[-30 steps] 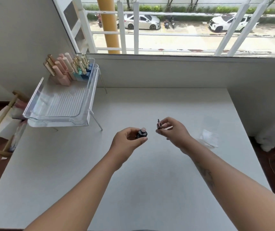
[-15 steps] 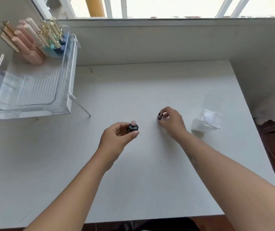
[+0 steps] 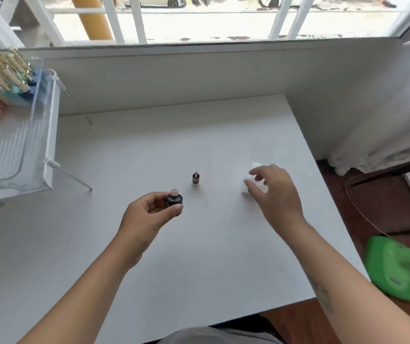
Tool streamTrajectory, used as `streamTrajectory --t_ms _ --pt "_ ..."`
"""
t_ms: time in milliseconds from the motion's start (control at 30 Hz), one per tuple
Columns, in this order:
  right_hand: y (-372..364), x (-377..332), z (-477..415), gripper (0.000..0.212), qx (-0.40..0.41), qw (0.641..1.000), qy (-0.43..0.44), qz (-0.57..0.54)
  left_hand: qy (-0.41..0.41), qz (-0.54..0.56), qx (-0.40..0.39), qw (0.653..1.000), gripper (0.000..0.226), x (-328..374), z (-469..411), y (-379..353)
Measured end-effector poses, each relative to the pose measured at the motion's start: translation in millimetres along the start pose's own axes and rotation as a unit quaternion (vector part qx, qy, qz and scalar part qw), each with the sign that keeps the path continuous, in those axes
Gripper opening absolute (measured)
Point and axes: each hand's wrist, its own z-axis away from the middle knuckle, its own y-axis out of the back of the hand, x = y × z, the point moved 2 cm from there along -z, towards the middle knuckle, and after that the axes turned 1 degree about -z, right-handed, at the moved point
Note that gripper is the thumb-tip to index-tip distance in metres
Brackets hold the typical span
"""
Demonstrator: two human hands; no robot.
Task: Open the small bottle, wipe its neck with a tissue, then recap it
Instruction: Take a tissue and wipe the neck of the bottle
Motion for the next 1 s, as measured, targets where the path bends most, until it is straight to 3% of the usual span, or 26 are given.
streamTrajectory --t_ms 133,367,600,700,900,1000 --pt "8.1 28.3 -8.8 0.028 -0.028 0.995 -0.008 0.094 -0.003 -0.002 -0.008 1.000 0.024 4.1 -2.2 -22.1" --pt "-0.4 36.6 -19.4 0.010 -0.036 0.995 0.007 0.090 -0.002 0.000 -0.013 1.000 0.024 4.6 -3.7 -47.7" --pt "19.5 42.2 -28.1 0.008 0.014 0.990 -0.081 -0.112 -0.012 0.008 -0.013 1.000 0.025 9.0 -0.3 -61.0" --pt "29.4 42.6 -32.5 0.007 0.039 0.985 -0.091 -0.144 -0.019 0.017 -0.017 1.000 0.025 14.4 0.9 -66.9" --pt "32.2 44.8 -31.9 0.002 -0.016 0.999 0.006 -0.041 -0.019 0.010 -0.023 0.999 0.025 19.4 1.1 -76.9" --pt "24.1 47.7 -31.3 0.005 -0.072 0.997 0.012 0.015 -0.021 0.009 -0.034 0.999 0.023 19.1 2.3 -79.1"
